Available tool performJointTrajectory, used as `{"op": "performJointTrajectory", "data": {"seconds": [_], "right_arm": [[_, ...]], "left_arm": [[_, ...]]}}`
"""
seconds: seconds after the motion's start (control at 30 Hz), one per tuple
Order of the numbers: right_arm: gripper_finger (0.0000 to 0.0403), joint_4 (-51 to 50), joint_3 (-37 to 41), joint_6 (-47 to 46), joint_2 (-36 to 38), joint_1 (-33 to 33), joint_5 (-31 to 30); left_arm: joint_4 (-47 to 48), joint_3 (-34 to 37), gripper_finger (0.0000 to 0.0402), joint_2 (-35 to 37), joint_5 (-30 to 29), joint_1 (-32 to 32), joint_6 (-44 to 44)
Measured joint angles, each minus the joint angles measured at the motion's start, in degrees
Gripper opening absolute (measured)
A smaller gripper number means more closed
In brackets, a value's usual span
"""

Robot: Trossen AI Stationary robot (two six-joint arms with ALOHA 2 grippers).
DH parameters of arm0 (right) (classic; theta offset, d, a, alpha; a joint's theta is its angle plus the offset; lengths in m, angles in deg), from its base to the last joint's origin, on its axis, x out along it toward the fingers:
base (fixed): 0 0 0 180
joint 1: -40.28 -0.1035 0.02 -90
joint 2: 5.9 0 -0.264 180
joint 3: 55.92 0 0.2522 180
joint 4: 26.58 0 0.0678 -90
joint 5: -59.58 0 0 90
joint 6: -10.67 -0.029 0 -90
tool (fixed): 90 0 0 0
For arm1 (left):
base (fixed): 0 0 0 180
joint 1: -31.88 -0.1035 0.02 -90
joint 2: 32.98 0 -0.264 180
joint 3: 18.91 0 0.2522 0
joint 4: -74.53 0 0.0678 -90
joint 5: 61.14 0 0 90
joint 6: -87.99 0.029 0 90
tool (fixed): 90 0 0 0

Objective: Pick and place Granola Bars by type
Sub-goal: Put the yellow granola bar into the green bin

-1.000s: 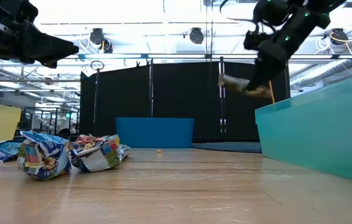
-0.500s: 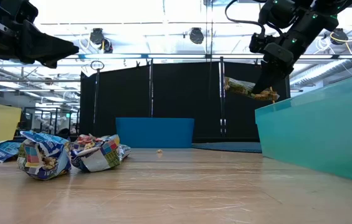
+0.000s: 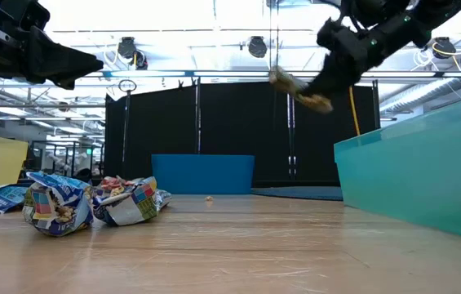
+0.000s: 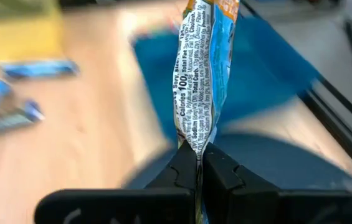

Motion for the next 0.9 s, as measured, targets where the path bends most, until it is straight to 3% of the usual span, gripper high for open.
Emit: {"op": "performJointTrajectory", "data": {"seconds": [0.3, 0.8, 0.9], "right_arm": [[0.0000, 28.97, 9.35, -4.16, -0.01, 0.93, 21.80], [0.0000, 30.48, 10.58, -6.77, -0.01, 0.84, 23.32], [0.0000, 30.71, 10.58, -7.60, -0.01, -0.01, 27.85]], "left_arm": [[0.00, 0.00, 0.0102, 0.02, 0.00, -0.01, 0.00], [0.00, 0.00, 0.0102, 0.00, 0.00, -0.01, 0.00], [0.00, 0.00, 0.0102, 0.01, 0.00, -0.01, 0.01]]}}
